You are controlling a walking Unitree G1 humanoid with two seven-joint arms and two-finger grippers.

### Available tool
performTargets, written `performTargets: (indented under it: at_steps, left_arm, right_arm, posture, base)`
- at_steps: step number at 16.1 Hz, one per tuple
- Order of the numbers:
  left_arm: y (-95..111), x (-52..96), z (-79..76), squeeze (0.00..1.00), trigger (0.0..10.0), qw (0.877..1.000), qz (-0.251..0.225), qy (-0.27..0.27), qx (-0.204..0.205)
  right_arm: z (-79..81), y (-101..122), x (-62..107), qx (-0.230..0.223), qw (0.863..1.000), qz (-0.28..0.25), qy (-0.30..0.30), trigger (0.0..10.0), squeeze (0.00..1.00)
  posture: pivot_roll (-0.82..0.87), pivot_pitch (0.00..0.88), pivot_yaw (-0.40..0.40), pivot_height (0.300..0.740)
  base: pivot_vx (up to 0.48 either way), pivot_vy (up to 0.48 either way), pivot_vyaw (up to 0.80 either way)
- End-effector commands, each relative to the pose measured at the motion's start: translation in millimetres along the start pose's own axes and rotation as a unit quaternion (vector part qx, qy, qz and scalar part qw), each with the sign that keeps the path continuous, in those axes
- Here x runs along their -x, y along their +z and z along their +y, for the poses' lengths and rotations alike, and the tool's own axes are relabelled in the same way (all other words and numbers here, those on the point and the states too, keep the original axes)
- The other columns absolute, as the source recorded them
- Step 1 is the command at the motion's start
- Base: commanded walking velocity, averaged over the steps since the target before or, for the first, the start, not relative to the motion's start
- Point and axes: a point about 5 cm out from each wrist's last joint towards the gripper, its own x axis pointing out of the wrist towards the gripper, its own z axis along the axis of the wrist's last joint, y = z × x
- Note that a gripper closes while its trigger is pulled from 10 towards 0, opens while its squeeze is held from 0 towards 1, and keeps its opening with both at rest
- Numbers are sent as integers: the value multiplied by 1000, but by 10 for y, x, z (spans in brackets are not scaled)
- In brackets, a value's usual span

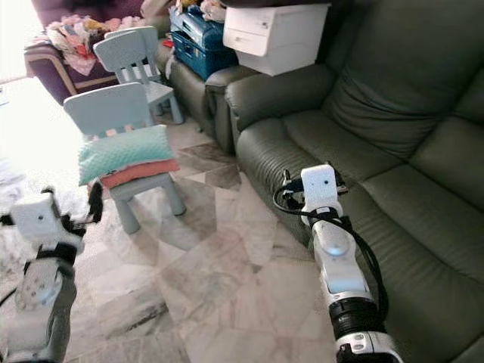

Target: Move the pillow to the sofa

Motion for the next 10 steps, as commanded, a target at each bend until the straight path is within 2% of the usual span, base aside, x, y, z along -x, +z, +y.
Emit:
performTargets:
  at_steps: [1,3,5,8,9,10]
  left_arm:
    - [-33,28,41,0,10000,1000,3,15,3]
    - [-59,59,-35,0,10000,1000,4,8,7]
    - [-76,99,-24,0,10000,1000,10,11,9]
    - [-137,319,14,0,10000,999,37,-8,18]
    - [-214,506,52,0,10000,998,64,-16,4]
    - [-266,604,83,0,10000,997,80,-19,-1]
  right_arm:
    - [58,42,-25,2,1000,-9,9,10000,0]
    - [105,25,0,9,1000,-11,28,10000,0]
    - [122,-6,32,14,999,-8,37,10000,0]
    - [97,-59,126,18,999,-2,45,10000,0]
    - [75,-134,261,20,998,8,52,10000,0]
    - [66,-187,342,22,998,16,56,10000,0]
  posture:
    - [-192,0,51,740]
    - [-181,0,33,740]
    - [-175,0,29,740]
    - [-169,0,31,740]
    - [-168,0,42,740]
    - [-169,0,48,740]
  base:
    - [0,0,0]
    - [0,0,0]
    - [0,0,0]
    - [0,0,0]
    - [0,0,0]
    - [0,0,0]
